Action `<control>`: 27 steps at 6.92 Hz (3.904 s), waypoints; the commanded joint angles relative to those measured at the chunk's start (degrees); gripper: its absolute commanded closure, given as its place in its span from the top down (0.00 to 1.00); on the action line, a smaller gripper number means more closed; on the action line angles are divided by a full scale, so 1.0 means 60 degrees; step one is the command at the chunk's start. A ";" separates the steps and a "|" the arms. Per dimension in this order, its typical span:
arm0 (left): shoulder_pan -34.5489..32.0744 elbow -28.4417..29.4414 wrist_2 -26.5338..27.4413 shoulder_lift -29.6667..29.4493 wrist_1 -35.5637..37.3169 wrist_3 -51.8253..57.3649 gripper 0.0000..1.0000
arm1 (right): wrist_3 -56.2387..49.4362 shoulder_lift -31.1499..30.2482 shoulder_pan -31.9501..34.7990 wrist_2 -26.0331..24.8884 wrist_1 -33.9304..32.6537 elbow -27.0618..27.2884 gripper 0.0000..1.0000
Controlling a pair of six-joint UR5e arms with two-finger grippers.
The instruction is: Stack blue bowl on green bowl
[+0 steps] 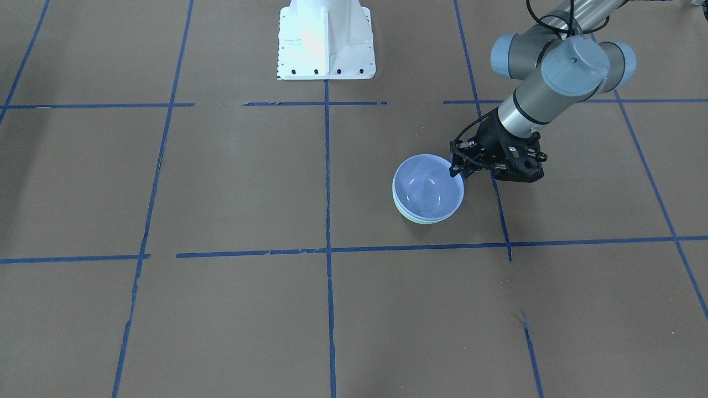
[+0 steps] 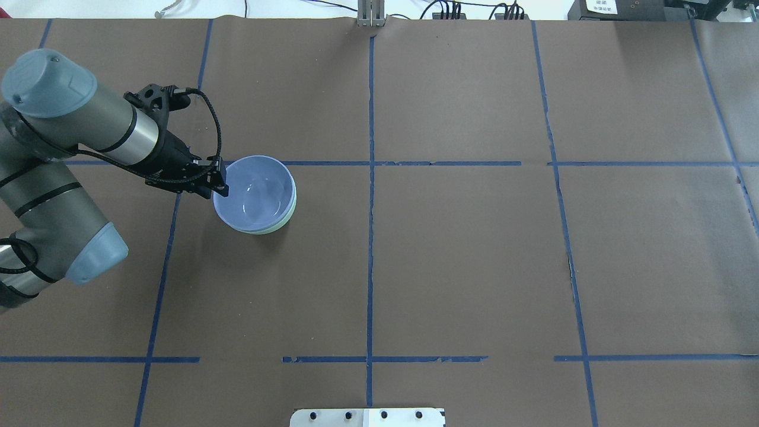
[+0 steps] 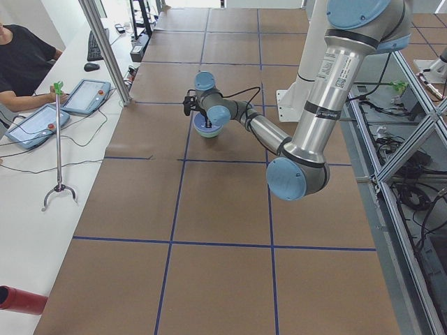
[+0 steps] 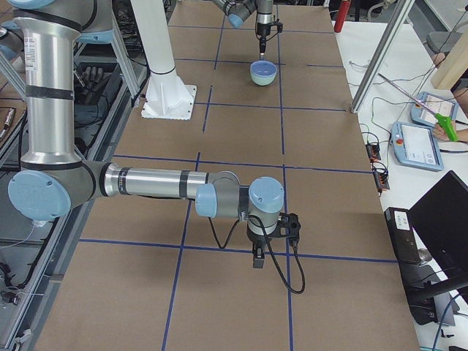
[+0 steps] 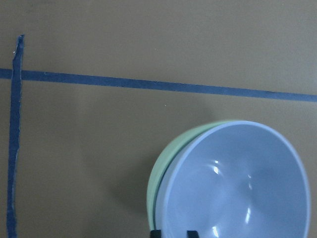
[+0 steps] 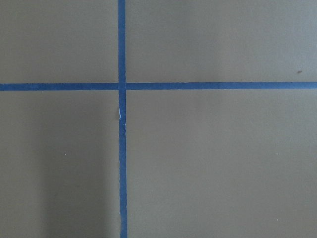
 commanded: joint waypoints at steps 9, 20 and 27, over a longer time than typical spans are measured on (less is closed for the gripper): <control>-0.4122 -0.1532 -0.0086 0.0518 0.4098 0.7527 1.00 | 0.0000 0.0000 0.0000 0.0000 0.0000 0.0000 1.00; -0.7645 0.1413 -0.0701 0.3904 0.3660 1.2508 1.00 | 0.0000 0.0000 0.0000 0.0014 0.0000 0.0000 1.00; -0.7645 0.1399 -0.1199 0.4080 0.3675 1.2493 1.00 | 0.0000 0.0000 0.0000 0.0000 0.0000 0.0000 1.00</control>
